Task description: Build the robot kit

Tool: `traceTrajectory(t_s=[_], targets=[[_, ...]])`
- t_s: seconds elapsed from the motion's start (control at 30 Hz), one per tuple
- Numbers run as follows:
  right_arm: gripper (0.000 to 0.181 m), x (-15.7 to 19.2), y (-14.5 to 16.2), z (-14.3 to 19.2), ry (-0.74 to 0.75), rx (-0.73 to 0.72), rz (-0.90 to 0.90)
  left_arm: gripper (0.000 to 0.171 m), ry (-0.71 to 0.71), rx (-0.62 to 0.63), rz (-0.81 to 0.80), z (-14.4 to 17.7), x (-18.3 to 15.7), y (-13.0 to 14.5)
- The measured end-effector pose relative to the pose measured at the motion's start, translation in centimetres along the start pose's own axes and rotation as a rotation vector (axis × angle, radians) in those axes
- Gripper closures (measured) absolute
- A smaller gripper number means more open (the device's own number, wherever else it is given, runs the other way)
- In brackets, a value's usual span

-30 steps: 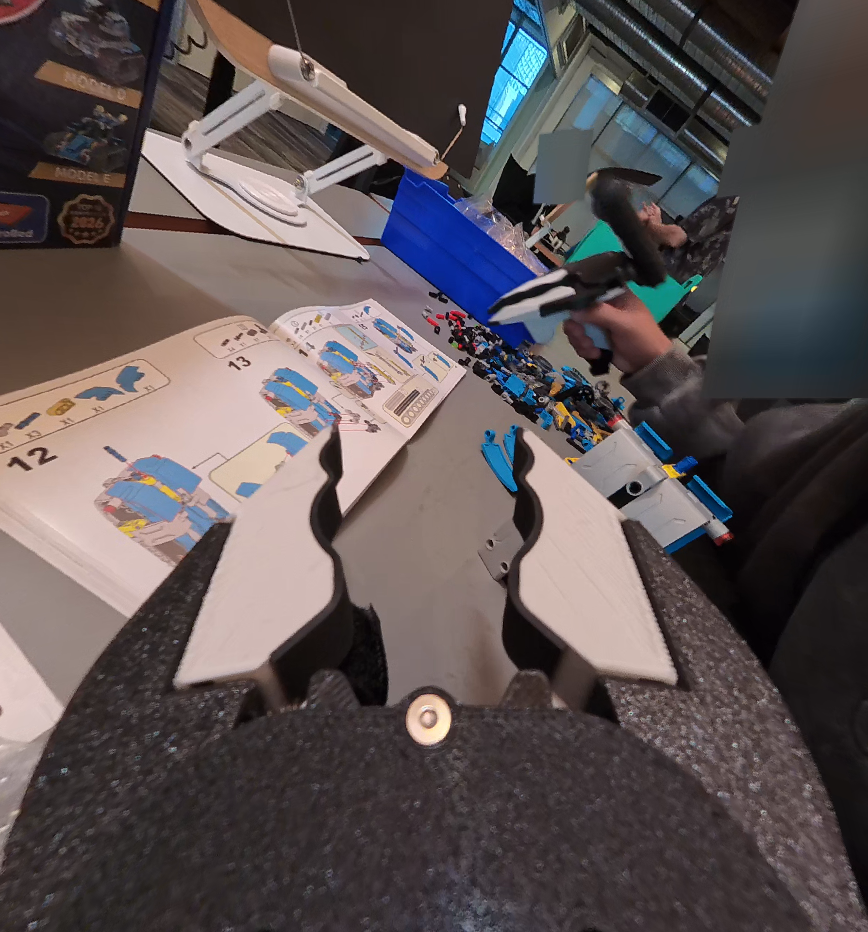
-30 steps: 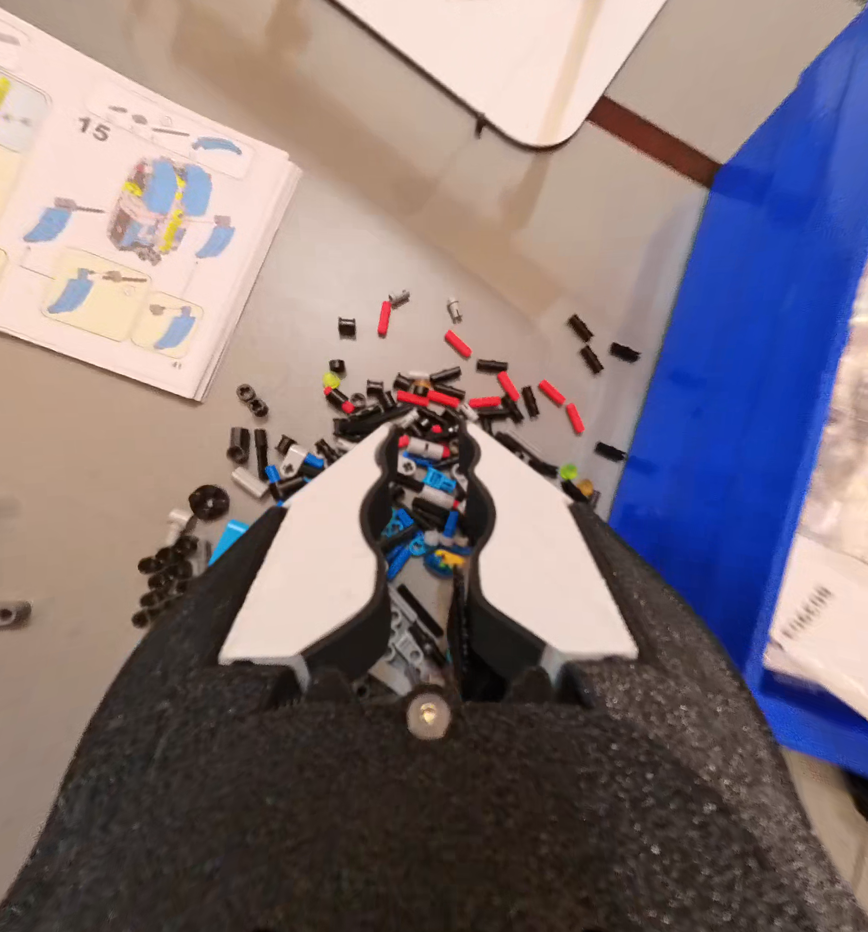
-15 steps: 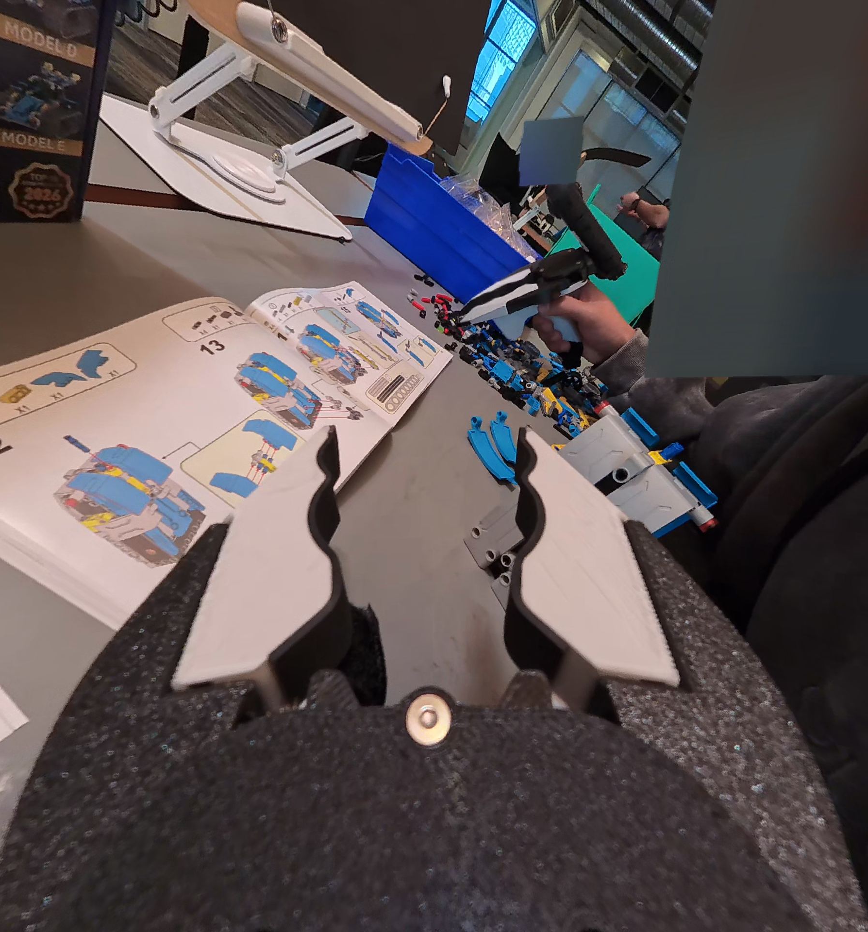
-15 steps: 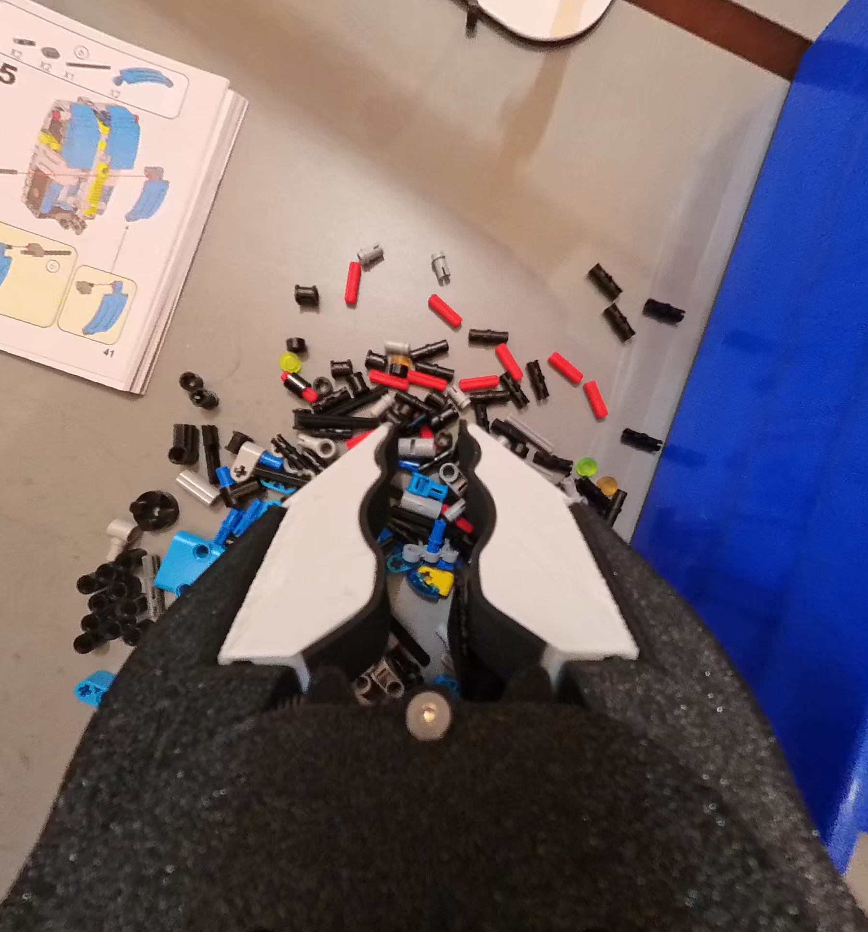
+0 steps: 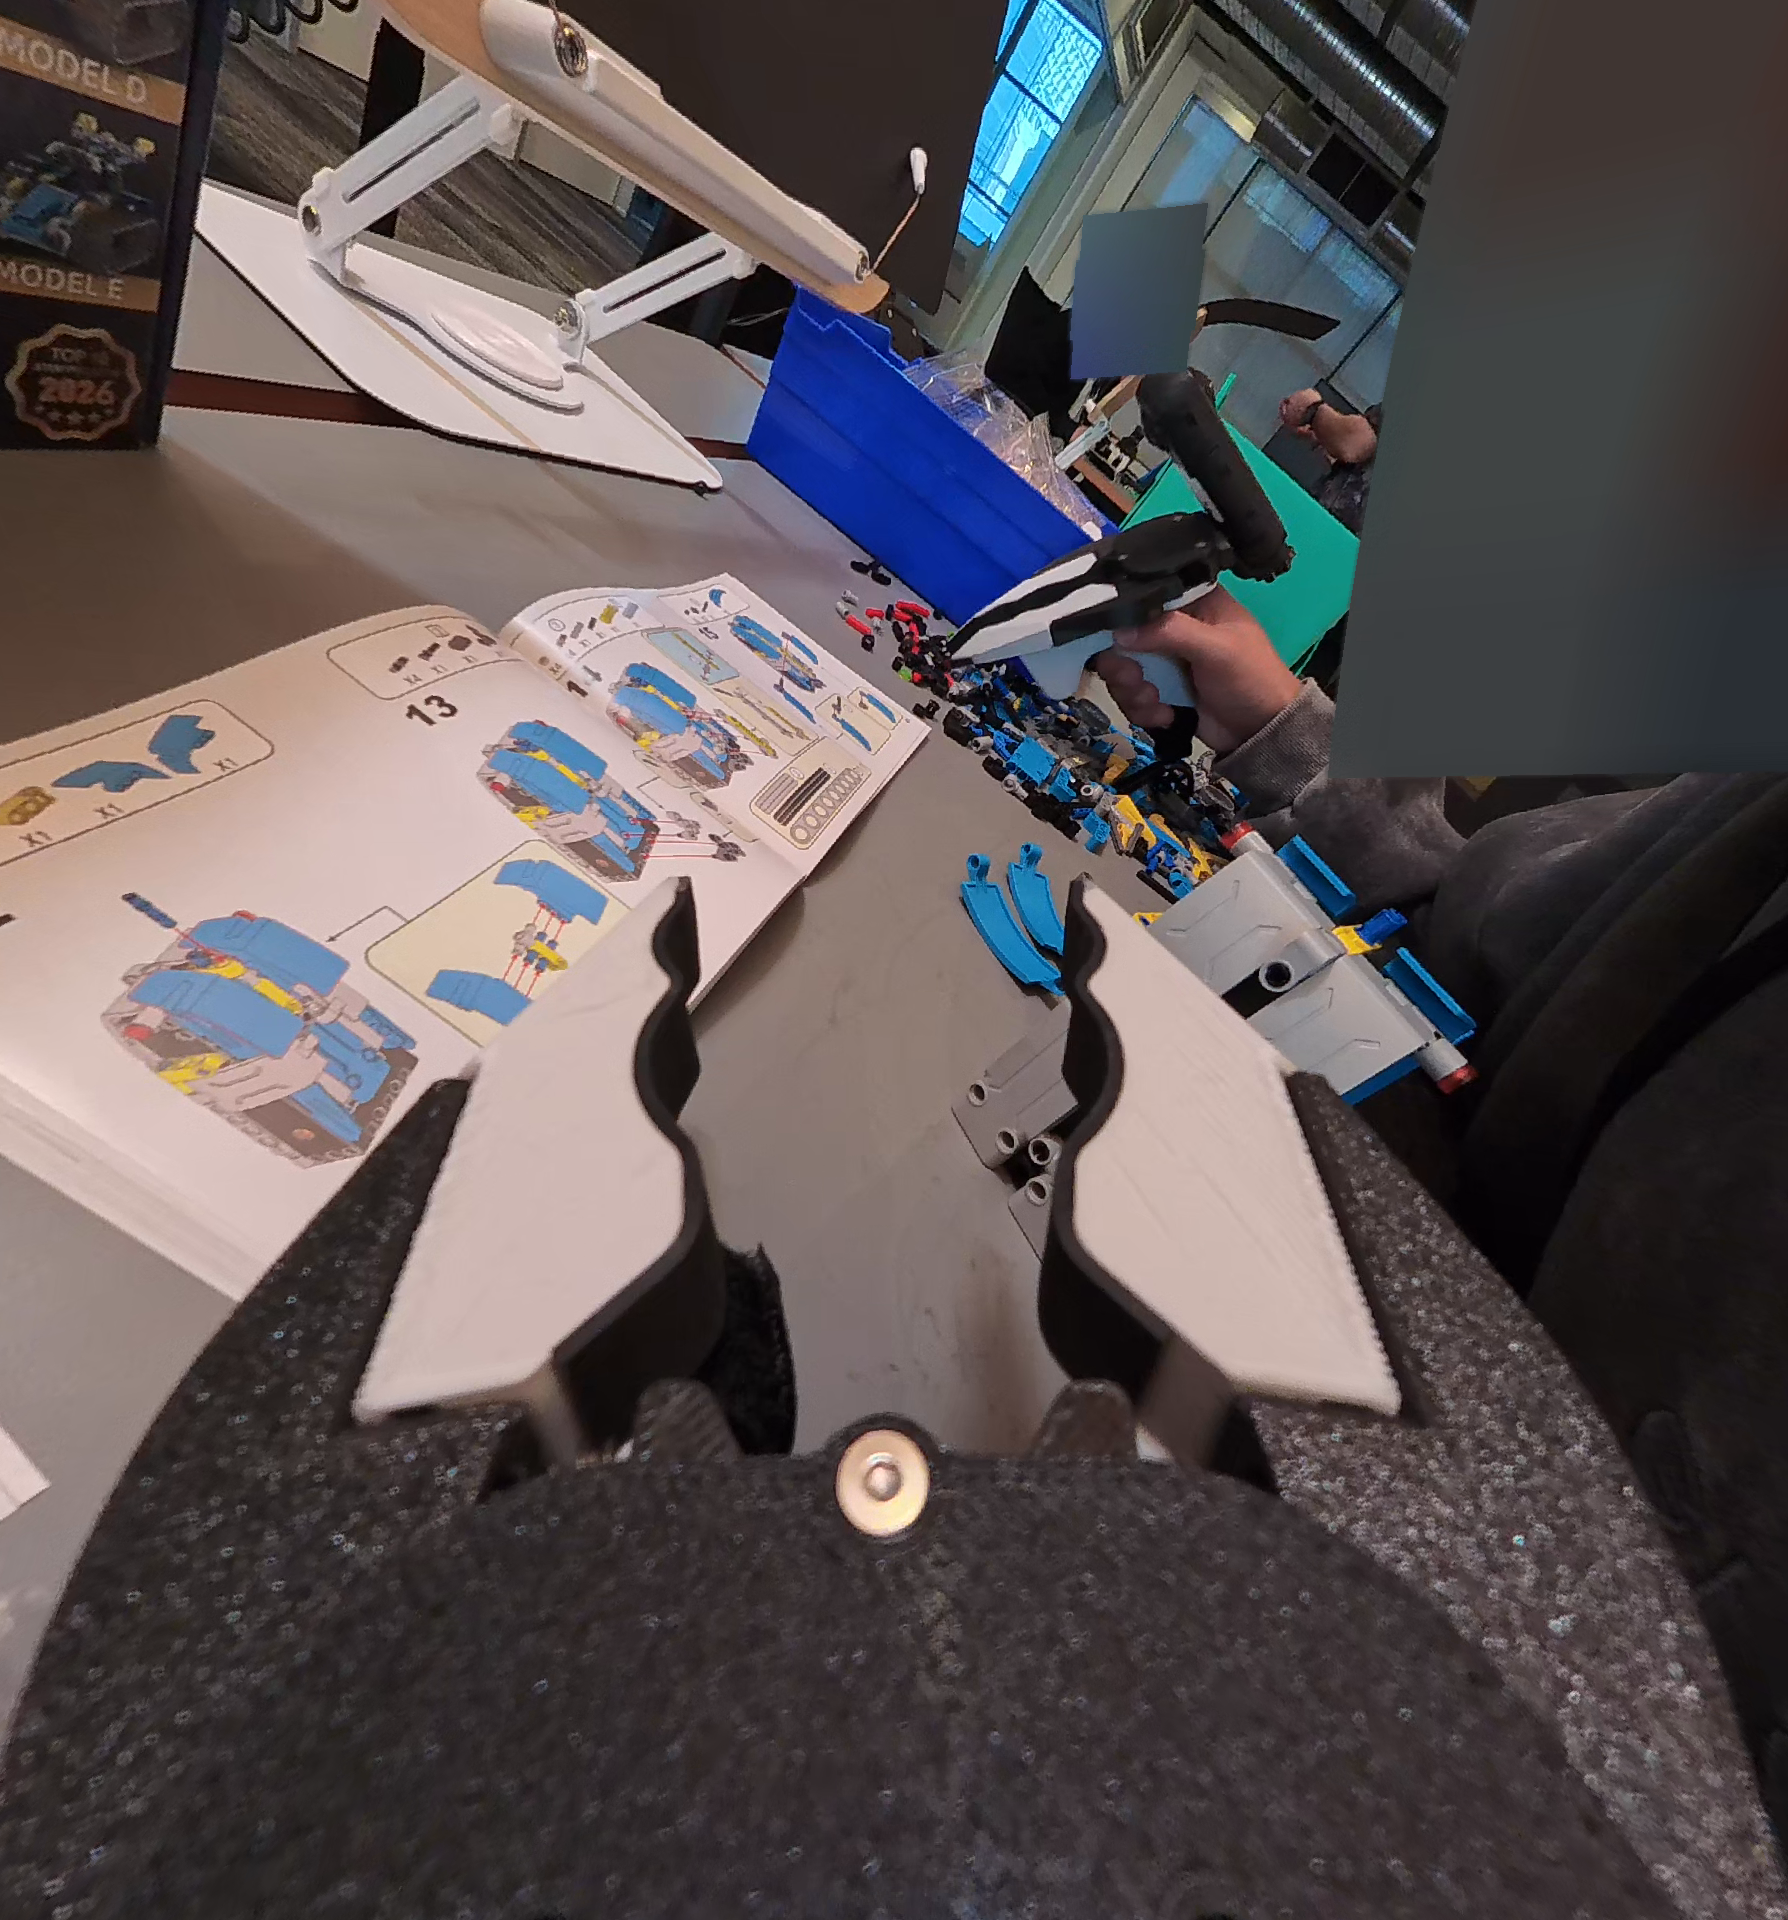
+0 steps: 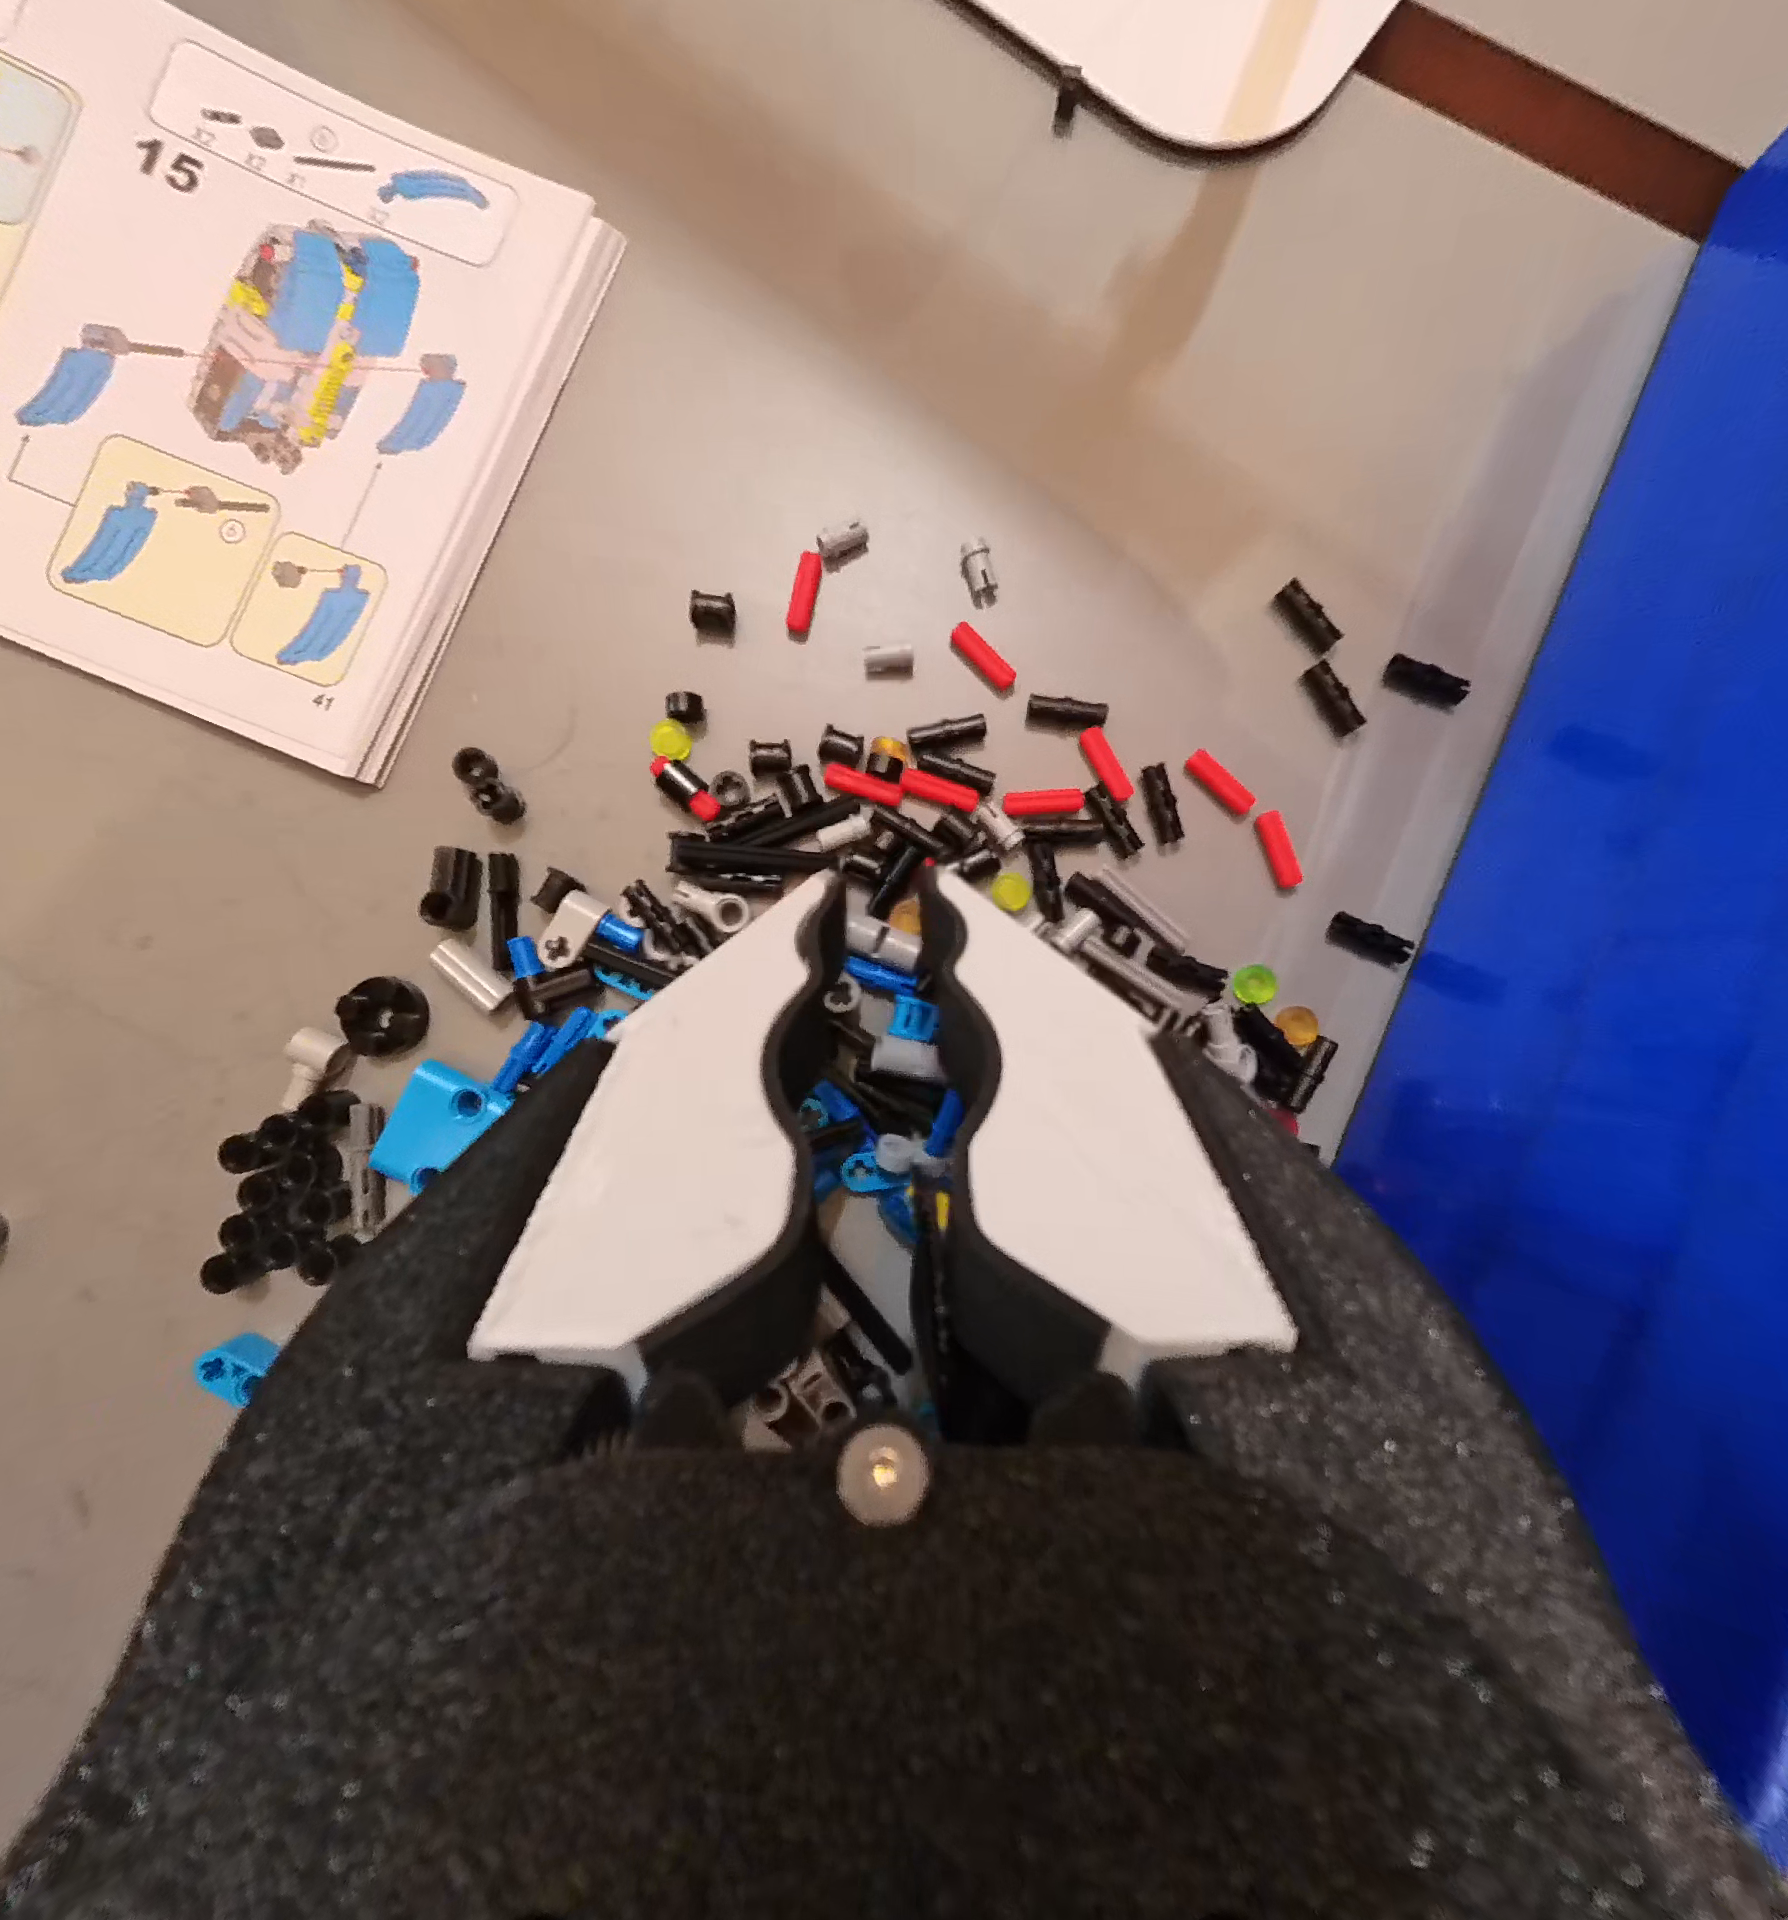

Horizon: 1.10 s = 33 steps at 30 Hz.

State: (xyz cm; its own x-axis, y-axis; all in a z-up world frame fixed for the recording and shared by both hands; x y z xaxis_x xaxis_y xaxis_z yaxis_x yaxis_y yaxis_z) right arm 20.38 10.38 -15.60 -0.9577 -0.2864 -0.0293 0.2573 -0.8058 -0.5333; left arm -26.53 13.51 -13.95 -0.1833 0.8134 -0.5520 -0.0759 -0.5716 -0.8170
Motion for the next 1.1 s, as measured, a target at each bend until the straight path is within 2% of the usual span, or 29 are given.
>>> traceTrajectory(t_s=[0.53,0.77,0.9,1.0,1.1], targets=[[0.179,0.0,0.1,-0.5,0.006,0.02,0.016,0.101,0.003,0.003,-0.002,-0.1,-0.1,0.0],[0.179,0.3,-0.4,1.2,0.003,-0.032,0.028,0.101,0.004,0.003,0.0,0.0,-0.1,0.0],[0.179,2.9,-0.9,2.3,-0.178,-0.093,0.065,0.101,0.005,0.004,0.001,-0.1,0.0,0.0],[0.179,7.3,-0.6,2.6,-0.379,-0.086,0.249,0.101,0.005,0.005,0.002,-0.1,0.0,0.0],[0.179,10.8,0.0,1.9,-0.492,-0.032,0.369,0.101,0.006,0.012,-0.004,-0.1,-0.2,0.1]])
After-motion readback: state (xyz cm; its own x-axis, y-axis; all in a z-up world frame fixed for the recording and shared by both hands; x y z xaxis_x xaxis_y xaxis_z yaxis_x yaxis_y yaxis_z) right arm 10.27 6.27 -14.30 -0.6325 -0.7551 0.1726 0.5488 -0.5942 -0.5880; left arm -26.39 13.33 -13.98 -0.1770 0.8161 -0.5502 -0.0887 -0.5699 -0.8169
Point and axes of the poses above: each gripper's, where its closed fingertips meet, z back along the fingers, y out of its underside, x = y × z across the jaws, the point moved 8 cm from there along z, back along the fingers, and after that the axes turned 3 degrees about x, right-handed, at the moved point
